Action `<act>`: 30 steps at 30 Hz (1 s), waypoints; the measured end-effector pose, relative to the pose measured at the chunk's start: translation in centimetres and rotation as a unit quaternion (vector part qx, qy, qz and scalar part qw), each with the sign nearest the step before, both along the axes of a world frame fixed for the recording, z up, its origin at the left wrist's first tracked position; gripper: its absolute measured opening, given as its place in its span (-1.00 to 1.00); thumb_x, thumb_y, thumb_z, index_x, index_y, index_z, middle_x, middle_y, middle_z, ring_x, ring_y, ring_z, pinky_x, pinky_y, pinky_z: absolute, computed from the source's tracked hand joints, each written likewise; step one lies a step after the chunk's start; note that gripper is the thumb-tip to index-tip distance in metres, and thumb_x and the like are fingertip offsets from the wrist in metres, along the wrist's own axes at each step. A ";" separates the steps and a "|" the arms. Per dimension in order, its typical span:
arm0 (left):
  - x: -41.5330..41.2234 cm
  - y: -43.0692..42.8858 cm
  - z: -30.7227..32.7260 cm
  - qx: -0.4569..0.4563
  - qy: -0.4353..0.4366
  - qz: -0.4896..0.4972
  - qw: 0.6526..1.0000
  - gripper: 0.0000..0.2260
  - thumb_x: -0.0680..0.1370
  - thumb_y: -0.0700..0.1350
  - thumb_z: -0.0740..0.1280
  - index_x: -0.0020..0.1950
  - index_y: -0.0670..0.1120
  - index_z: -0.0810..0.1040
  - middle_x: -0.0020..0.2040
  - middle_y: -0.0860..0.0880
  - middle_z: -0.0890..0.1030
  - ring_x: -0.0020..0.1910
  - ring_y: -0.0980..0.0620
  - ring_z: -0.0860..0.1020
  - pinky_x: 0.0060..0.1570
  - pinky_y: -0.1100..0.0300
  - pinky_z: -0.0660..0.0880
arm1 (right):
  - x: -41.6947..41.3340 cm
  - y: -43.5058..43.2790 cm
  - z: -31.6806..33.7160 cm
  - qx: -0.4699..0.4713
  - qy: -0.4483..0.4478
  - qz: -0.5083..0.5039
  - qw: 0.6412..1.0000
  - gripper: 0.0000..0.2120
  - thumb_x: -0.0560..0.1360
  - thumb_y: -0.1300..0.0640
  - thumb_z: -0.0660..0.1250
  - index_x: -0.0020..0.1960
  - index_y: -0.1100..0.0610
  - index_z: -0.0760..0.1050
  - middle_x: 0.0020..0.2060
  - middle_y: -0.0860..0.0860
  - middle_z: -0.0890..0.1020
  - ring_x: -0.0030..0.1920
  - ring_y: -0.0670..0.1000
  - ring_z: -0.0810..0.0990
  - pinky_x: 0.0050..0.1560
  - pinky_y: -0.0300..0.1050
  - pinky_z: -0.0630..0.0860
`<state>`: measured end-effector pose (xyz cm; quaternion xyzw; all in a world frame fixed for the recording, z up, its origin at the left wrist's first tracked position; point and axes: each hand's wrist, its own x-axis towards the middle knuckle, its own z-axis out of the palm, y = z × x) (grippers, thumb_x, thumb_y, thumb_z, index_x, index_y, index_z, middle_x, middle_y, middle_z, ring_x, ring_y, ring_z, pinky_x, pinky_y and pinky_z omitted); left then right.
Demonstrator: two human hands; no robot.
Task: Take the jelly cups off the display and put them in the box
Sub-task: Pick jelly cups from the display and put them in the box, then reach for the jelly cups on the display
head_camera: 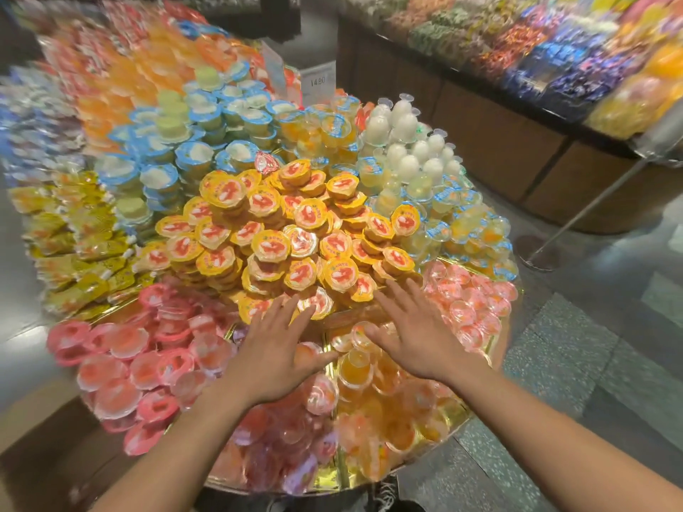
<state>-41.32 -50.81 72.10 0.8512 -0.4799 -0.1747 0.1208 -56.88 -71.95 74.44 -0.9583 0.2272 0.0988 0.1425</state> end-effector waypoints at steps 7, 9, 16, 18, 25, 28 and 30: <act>1.8 6.2 1.1 0.029 -0.034 0.004 0.999 0.09 0.21 0.67 -0.35 0.64 0.13 -0.11 0.64 0.01 -0.18 0.61 -0.07 -0.24 0.55 -0.16 -0.20 | 1.2 6.7 2.5 -0.022 0.001 0.028 0.999 -0.04 0.36 -0.55 -0.28 0.64 -0.09 -0.11 0.63 -0.03 -0.21 0.60 0.11 -0.32 0.56 0.25 -0.10; 2.0 8.2 1.4 0.024 -0.044 0.015 0.999 0.08 0.22 0.67 -0.32 0.64 0.13 -0.11 0.65 0.00 -0.16 0.61 -0.07 -0.24 0.55 -0.17 -0.20 | 1.5 8.3 2.6 -0.029 0.000 0.052 0.998 -0.03 0.35 -0.57 -0.32 0.64 -0.10 -0.11 0.63 -0.01 -0.21 0.60 0.14 -0.31 0.57 0.27 -0.06; 0.3 16.4 2.7 0.037 -0.058 0.101 0.992 0.11 0.18 0.68 -0.38 0.64 0.15 -0.12 0.65 0.00 -0.17 0.61 -0.07 -0.25 0.56 -0.17 -0.19 | 3.2 13.8 3.3 -0.053 -0.003 0.145 0.988 -0.21 0.56 -0.43 0.00 0.65 -0.07 -0.08 0.64 0.01 -0.14 0.61 0.15 -0.24 0.57 0.26 -0.02; -0.7 18.9 2.9 0.033 -0.058 0.127 0.990 0.07 0.21 0.68 -0.33 0.63 0.17 -0.15 0.65 -0.01 -0.17 0.61 -0.08 -0.25 0.55 -0.19 -0.20 | 3.6 15.9 3.6 -0.052 -0.007 0.173 0.983 -0.21 0.56 -0.43 0.00 0.65 -0.07 -0.09 0.64 0.01 -0.12 0.62 0.16 -0.22 0.56 0.28 0.00; -4.1 28.6 3.6 0.068 -0.064 0.219 0.971 -0.12 0.44 0.55 0.00 0.62 0.18 -0.21 0.64 0.03 -0.18 0.61 -0.06 -0.24 0.56 -0.18 -0.19 | 4.9 24.5 4.3 -0.023 0.003 0.256 0.966 -0.11 0.44 -0.52 -0.20 0.64 -0.10 -0.16 0.64 0.00 -0.14 0.61 0.16 -0.24 0.56 0.29 -0.04; -4.9 33.4 3.2 0.078 -0.048 0.258 0.962 -0.11 0.39 0.61 -0.11 0.60 0.21 -0.23 0.65 0.02 -0.13 0.61 -0.07 -0.21 0.55 -0.17 -0.22 | 5.7 28.6 4.0 -0.013 0.006 0.285 0.958 -0.06 0.38 -0.56 -0.29 0.64 -0.10 -0.15 0.64 0.00 -0.16 0.61 0.15 -0.26 0.56 0.28 -0.08; -4.9 36.6 3.5 0.091 -0.040 0.285 0.954 0.01 0.27 0.66 -0.28 0.62 0.17 -0.18 0.65 0.02 -0.11 0.61 -0.07 -0.21 0.56 -0.16 -0.21 | 6.7 31.3 3.7 -0.007 0.010 0.299 0.954 -0.14 0.47 -0.51 -0.20 0.64 -0.10 -0.15 0.63 -0.02 -0.18 0.61 0.14 -0.28 0.57 0.29 -0.12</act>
